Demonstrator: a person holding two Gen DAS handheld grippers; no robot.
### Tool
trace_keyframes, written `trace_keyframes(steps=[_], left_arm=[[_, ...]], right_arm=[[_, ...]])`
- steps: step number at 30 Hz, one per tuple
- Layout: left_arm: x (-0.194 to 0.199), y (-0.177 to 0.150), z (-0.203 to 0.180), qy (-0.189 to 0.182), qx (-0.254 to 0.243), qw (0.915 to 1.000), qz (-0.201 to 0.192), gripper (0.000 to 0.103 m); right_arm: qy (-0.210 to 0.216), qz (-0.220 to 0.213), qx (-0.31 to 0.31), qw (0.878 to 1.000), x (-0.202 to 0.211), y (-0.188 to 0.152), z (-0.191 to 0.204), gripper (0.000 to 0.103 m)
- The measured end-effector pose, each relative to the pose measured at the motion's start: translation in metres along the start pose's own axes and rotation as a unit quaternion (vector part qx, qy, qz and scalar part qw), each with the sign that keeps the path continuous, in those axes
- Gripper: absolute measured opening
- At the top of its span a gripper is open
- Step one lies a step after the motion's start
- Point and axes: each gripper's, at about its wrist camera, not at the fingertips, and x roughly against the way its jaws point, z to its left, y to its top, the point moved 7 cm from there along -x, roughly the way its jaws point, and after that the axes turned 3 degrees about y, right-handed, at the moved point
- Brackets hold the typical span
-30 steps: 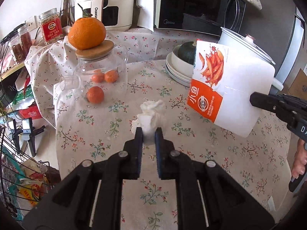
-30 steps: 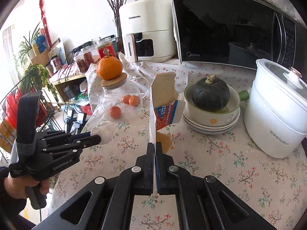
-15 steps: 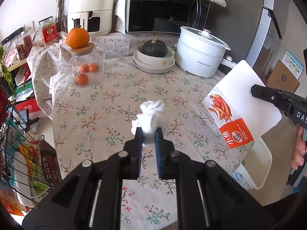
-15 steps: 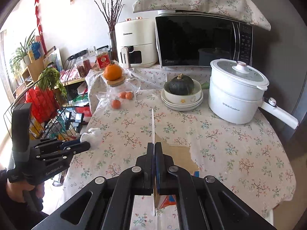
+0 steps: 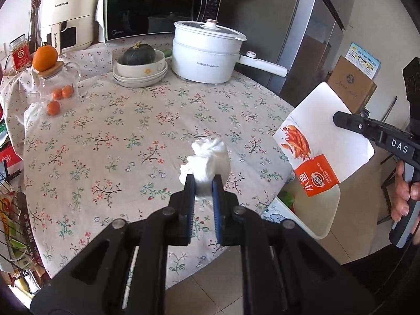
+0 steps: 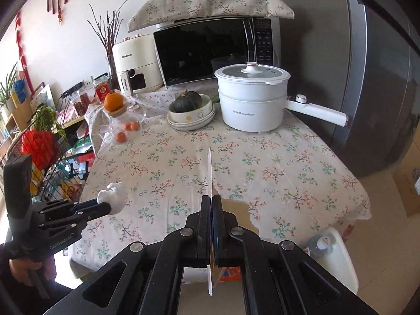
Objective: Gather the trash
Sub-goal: 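Carry the tissue and paper box to the white bin and release both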
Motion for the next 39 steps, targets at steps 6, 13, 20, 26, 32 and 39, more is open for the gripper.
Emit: trace_keyframes(steps=[6,13,20,26,32,39], left_arm=[[-0.021,-0.01,-0.059,-0.038,-0.045,0.998,0.024,0.014],[-0.043,-0.023,-0.118,-0.067,-0.099,0.9917,0.048,0.014],[-0.063,-0.029,-0.156,-0.087,-0.122,0.9866,0.065,0.014],[-0.082,-0.036,-0.183,-0.096,-0.138,0.9828,0.077,0.015],[-0.099,-0.042,-0.202,-0.102,-0.147,0.98,0.086,0.015],[-0.103,-0.042,-0.209,-0.097,-0.161,0.9789,0.081,0.061]], right_arm=[[-0.049,0.015,-0.045,0.998,0.016,-0.025,-0.06,0.002],[-0.091,0.039,-0.076,0.992,0.021,-0.053,-0.111,0.002],[-0.108,0.046,-0.099,0.988,0.024,-0.067,-0.146,0.003],[-0.105,0.054,-0.127,0.985,0.03,-0.078,-0.167,0.029],[-0.109,0.055,-0.127,0.984,0.035,-0.082,-0.174,0.045],[-0.117,0.054,-0.14,0.982,0.041,-0.087,-0.184,0.062]])
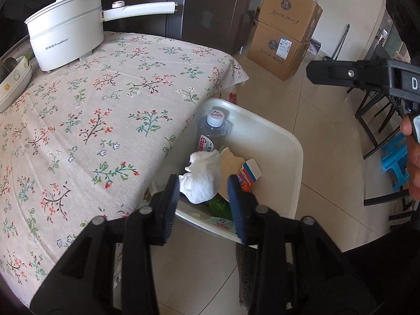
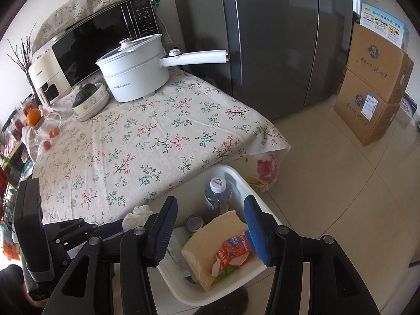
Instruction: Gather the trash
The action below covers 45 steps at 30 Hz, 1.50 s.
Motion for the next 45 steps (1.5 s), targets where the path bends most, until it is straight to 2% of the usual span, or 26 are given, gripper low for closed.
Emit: trace_keyframes(steps=[1,3,5,9,11,13,16,19,24,27,29,38,45], left_arm=[[0.002,0.0,0.002,0.014,0.0,0.9999,-0.004,0.076],[0.008,-0.002,0.006,0.025,-0.002,0.9997,-0.009,0.08],[0.014,-0.006,0.011,0.04,0.0,0.9992,-0.002,0.08],[0.042,-0.015,0.026,0.071,0.012,0.9973,-0.013,0.086],[0.061,-0.019,0.035,0.088,0.025,0.9955,-0.023,0.091],[0.082,-0.024,0.046,0.113,0.04,0.9922,-0.037,0.101],[0.113,-0.031,0.062,0.156,0.059,0.9845,-0.053,0.102],[0.144,-0.043,0.08,0.179,0.096,0.9765,-0.071,0.102],[0.188,-0.064,0.107,0.219,0.141,0.9597,-0.106,0.102],[0.206,-0.077,0.116,0.254,0.147,0.9481,-0.123,0.102],[0.213,-0.084,0.119,0.266,0.15,0.9433,-0.13,0.102],[0.227,-0.103,0.126,0.265,0.167,0.9393,-0.141,0.102],[0.227,-0.105,0.129,0.261,0.169,0.9398,-0.142,0.102]], right_arm=[[0.0,-0.002,-0.004,1.0,0.002,0.0,-0.001,0.064],[0.001,-0.008,-0.011,1.0,0.007,0.001,-0.002,0.072],[0.002,-0.014,-0.018,1.0,0.014,0.001,-0.001,0.075],[0.002,-0.026,-0.026,0.999,0.028,0.001,0.01,0.082],[0.005,-0.03,-0.021,0.999,0.034,0.0,0.021,0.084],[0.004,-0.035,-0.01,0.999,0.041,-0.004,0.035,0.085],[-0.003,-0.037,0.011,0.999,0.049,-0.014,0.059,0.091],[-0.004,-0.043,0.031,0.999,0.058,-0.026,0.084,0.103],[-0.017,-0.061,0.059,0.996,0.074,-0.046,0.118,0.103],[-0.024,-0.077,0.076,0.994,0.086,-0.055,0.137,0.103],[-0.025,-0.093,0.081,0.992,0.093,-0.061,0.148,0.103],[-0.034,-0.122,0.118,0.985,0.097,-0.068,0.19,0.103],[-0.037,-0.122,0.124,0.984,0.091,-0.066,0.198,0.103]])
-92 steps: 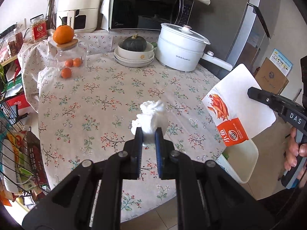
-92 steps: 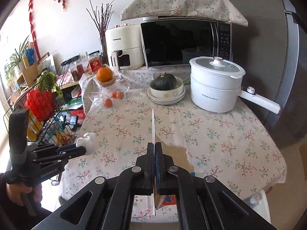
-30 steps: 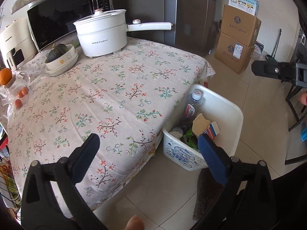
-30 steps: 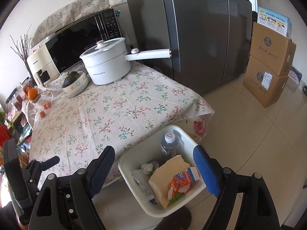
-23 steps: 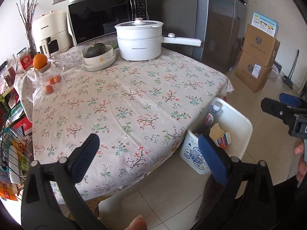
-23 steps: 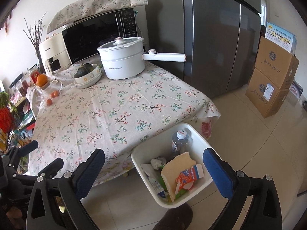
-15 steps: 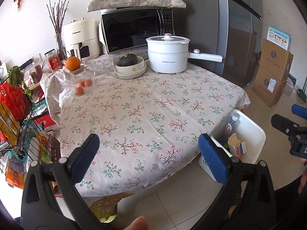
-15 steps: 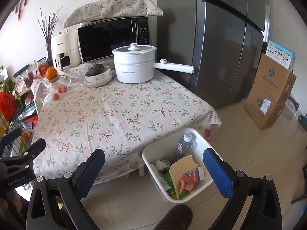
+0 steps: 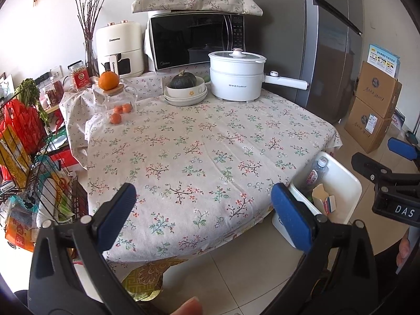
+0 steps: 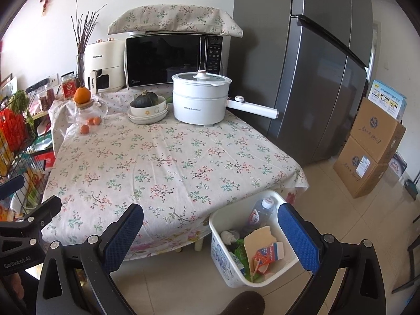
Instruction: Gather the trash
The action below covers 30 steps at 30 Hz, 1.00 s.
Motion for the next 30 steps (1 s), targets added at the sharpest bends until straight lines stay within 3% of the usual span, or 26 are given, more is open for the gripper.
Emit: trace_keyframes(steps=[30], left_arm=[[0.009,0.004,0.001,-0.016,0.017,0.9995,-0.02,0.102]], right_arm=[[-0.015,-0.035,-0.008,0.999,0.013,0.005,-0.004,0.103]])
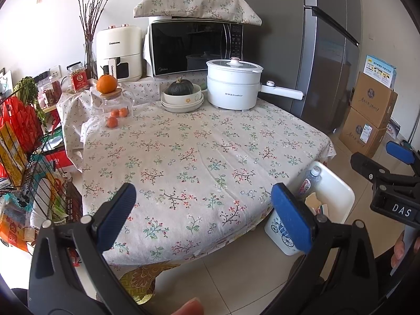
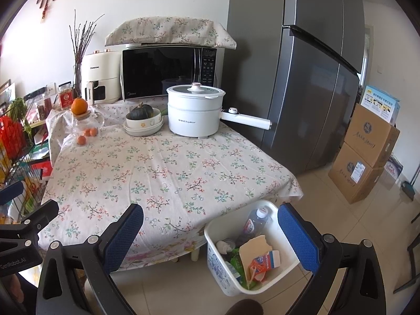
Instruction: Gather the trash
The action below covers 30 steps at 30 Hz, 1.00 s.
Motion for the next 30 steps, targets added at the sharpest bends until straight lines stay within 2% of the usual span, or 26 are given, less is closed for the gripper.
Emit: trace_keyframes(steps=[30], left_arm=[[-0.0018,0.0001,0.0032,0.005,-0.003,1.0,0.003,0.102]], right_arm=[[0.0,0.003,-0.004,1.0,-0.0005,-0.0005,0.0006,0.103]])
